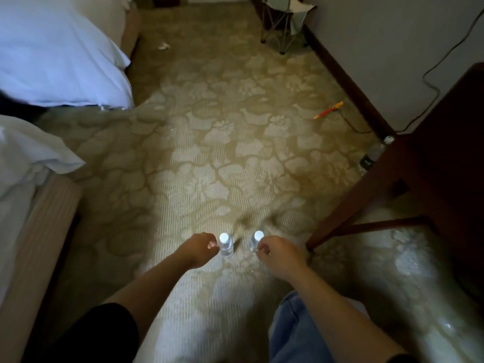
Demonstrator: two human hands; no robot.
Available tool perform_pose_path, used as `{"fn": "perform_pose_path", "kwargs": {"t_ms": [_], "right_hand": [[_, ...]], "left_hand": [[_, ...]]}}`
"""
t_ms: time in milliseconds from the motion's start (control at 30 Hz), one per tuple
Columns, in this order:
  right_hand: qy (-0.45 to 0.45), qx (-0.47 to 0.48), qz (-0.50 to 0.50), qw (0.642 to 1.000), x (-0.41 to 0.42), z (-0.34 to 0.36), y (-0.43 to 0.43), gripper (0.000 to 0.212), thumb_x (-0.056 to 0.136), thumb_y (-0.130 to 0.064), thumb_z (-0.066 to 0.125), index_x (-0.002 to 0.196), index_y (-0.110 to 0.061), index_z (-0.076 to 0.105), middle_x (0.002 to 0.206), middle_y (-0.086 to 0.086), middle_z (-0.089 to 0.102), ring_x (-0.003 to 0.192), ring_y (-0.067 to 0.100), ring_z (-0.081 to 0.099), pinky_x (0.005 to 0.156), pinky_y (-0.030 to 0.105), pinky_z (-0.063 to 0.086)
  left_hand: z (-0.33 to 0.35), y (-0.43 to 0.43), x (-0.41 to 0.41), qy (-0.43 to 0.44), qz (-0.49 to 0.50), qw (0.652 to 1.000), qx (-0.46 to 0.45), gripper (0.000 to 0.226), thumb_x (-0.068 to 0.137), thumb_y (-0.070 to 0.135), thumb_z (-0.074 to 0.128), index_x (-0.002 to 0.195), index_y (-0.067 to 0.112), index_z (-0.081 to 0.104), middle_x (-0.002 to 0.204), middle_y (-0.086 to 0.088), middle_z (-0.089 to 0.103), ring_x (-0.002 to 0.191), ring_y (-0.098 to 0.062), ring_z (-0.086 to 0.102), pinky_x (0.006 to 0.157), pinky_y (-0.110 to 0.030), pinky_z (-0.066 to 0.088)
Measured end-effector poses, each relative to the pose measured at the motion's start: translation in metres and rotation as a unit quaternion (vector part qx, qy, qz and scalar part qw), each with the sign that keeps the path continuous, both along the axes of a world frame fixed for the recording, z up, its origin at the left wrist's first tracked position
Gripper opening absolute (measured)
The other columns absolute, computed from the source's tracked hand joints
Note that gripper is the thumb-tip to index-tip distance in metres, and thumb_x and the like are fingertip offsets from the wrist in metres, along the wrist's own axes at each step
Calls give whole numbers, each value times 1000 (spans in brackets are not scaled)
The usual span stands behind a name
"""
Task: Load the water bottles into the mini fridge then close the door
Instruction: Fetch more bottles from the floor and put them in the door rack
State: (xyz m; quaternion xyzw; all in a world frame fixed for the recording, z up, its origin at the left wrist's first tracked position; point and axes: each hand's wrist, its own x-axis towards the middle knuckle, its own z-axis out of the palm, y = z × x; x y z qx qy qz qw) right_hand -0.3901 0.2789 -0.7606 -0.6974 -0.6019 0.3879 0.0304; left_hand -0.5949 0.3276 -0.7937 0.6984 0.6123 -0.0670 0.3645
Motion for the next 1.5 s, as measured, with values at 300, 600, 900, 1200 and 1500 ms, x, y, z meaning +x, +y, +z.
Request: {"fn": "perform_pose_path", "kwargs": {"t_ms": [300,600,900,1200,1500], "right_hand": [[42,-40,-31,998,8,-88,61,9,89,-27,52,85,-23,59,77,-8,56,69,11,53,58,24,36],[29,-82,-21,996,24,-132,99,17,92,-27,53,103,-17,61,99,0,62,90,20,61,77,31,47],[43,-84,-21,995,35,-140,107,20,90,-23,53,103,-11,62,105,6,65,94,24,63,83,36,50],[45,-70,30,996,28,-109,80,18,92,-24,50,108,-19,57,105,1,60,97,21,59,82,32,46],[95,5,3,995,23,-34,34,57,87,-31,63,139,-23,39,135,0,50,125,20,49,102,37,44]], "left_hand": [[-103,54,32,66,9,998,-12,42,89,34,57,124,12,51,123,-6,59,107,-23,58,90,-32,49],[-174,79,39,158,-38,986,-22,50,89,30,60,131,12,39,126,-11,55,110,-27,57,89,-35,50],[-190,83,48,198,-77,977,20,34,94,22,53,123,8,42,112,-12,62,99,-27,61,80,-33,51],[-113,65,30,129,-152,978,64,39,96,27,48,131,12,39,120,-11,58,103,-25,59,84,-30,49],[36,46,26,16,-234,953,192,36,96,40,43,125,18,44,115,0,58,96,-15,54,80,-22,42]]}}
